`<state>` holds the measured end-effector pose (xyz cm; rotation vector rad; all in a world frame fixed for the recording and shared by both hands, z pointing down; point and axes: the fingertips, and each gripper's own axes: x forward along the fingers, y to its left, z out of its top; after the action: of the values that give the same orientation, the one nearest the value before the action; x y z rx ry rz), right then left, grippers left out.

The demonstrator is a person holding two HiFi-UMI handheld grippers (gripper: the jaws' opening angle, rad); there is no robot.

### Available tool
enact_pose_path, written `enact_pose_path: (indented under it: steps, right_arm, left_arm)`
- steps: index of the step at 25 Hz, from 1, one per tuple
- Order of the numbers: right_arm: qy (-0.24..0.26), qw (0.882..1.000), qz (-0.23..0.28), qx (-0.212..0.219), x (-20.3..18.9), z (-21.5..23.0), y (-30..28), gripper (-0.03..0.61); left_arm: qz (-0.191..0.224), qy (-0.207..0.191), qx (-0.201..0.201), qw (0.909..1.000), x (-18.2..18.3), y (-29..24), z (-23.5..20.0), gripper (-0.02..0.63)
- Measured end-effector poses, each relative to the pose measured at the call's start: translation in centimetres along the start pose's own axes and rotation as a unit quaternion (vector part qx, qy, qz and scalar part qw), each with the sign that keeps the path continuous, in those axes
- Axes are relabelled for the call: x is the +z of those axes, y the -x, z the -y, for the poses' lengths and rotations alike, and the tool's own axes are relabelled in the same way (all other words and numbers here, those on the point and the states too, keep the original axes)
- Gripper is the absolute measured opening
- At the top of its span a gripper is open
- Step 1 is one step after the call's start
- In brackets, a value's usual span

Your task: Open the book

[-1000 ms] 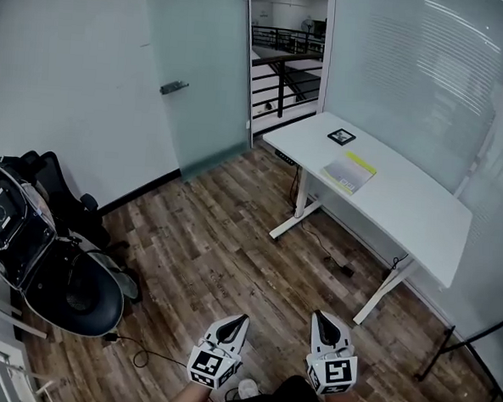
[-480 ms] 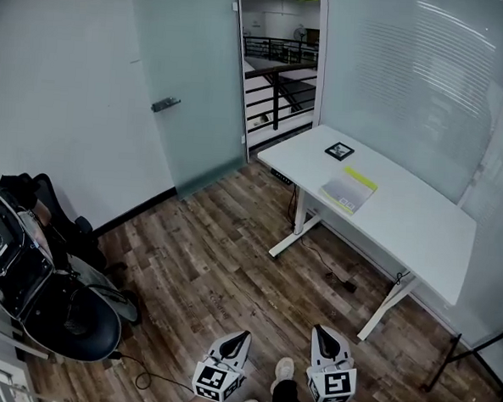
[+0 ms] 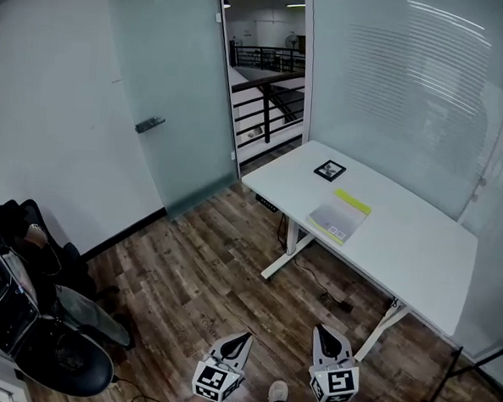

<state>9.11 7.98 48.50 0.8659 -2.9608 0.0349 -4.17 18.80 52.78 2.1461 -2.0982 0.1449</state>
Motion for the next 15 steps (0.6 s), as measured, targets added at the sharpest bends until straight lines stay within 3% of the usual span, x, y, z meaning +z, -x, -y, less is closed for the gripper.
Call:
enact_pose_path:
  steps: [6,11,15]
  right_arm:
    - [0.015,1.000,-0.014,-0.006,-0.1,4.3,-4.9,0.006]
    - [0.023,1.000,-0.015,-0.005,-0.5,8.1,-8.1,0.006]
    - [0.028,0.999,-0.019,0.000,-1.2,10.3,-10.1,0.006]
  left_arm:
    - [-0.016,0.013,0.024,0.9995,0.8,-6.1,-2.6,0.014]
    - [-0.011,0.006,0.008,0.9999,1.4,-10.7,-3.3,0.014]
    - [-0.018,0.004,0.019,0.9997,1.4,-13.4,-3.6,0.014]
